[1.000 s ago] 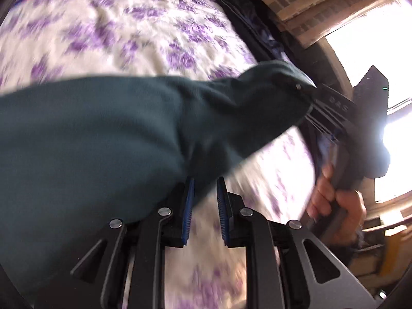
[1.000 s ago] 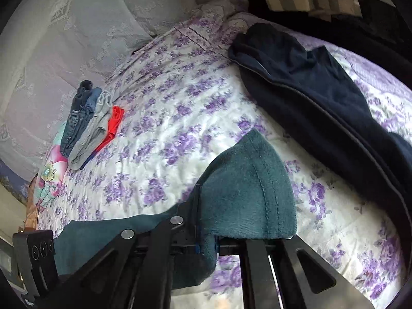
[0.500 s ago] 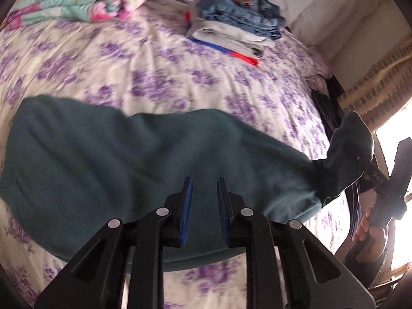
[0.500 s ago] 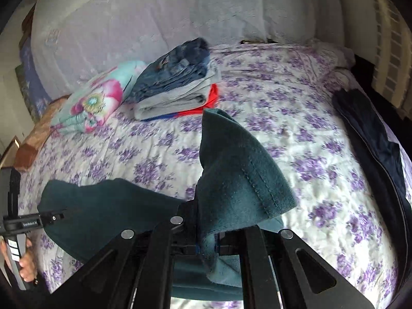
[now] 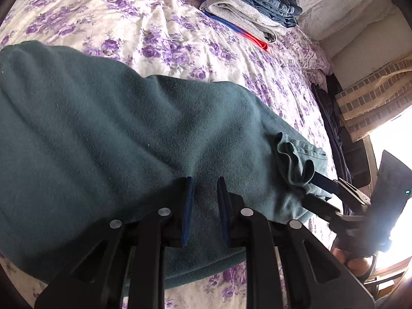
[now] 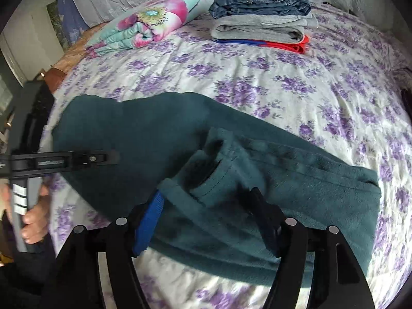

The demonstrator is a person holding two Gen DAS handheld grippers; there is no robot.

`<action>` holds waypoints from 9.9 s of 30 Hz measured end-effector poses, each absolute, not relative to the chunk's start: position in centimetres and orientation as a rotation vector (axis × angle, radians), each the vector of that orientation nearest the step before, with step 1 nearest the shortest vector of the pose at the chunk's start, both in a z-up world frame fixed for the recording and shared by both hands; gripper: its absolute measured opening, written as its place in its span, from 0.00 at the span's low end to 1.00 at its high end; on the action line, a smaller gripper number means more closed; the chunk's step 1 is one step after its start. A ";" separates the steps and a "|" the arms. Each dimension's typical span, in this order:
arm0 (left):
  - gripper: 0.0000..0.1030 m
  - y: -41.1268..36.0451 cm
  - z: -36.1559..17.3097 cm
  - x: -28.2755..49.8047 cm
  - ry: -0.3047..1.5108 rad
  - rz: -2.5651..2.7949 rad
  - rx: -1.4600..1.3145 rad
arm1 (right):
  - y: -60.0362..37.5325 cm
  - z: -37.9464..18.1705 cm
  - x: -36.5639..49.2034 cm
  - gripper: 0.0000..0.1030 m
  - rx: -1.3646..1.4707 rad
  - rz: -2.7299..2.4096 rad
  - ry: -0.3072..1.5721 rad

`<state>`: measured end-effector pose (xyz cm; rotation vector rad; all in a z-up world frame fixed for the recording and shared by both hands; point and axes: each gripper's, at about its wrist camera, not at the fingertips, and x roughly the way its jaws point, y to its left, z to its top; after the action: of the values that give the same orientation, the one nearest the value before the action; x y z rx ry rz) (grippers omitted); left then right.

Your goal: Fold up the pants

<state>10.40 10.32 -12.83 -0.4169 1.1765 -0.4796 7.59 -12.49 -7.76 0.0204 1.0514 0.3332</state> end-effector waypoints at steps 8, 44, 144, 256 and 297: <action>0.17 10.4 -12.9 10.4 1.163 -0.488 -0.420 | -16.1 -6.2 9.3 0.11 0.066 0.211 0.970; 0.34 -14.1 -8.1 14.2 1.331 -0.907 -0.061 | -29.7 -8.4 2.7 0.37 0.151 0.294 1.032; 0.07 23.1 -11.7 10.8 1.050 -0.239 -0.659 | -10.3 -12.0 10.0 0.53 -0.076 0.537 1.113; 0.27 0.4 -11.5 8.9 1.120 -0.739 -0.091 | -8.2 -10.9 21.9 0.10 -0.262 0.459 1.237; 0.76 -0.3 -13.2 17.0 1.312 -0.715 -0.263 | -31.4 -10.3 -6.2 0.71 0.399 0.008 0.931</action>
<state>17.04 -0.26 -13.23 -0.2629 1.3124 -0.7149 -6.19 -31.35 -10.29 0.3986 0.9313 0.0080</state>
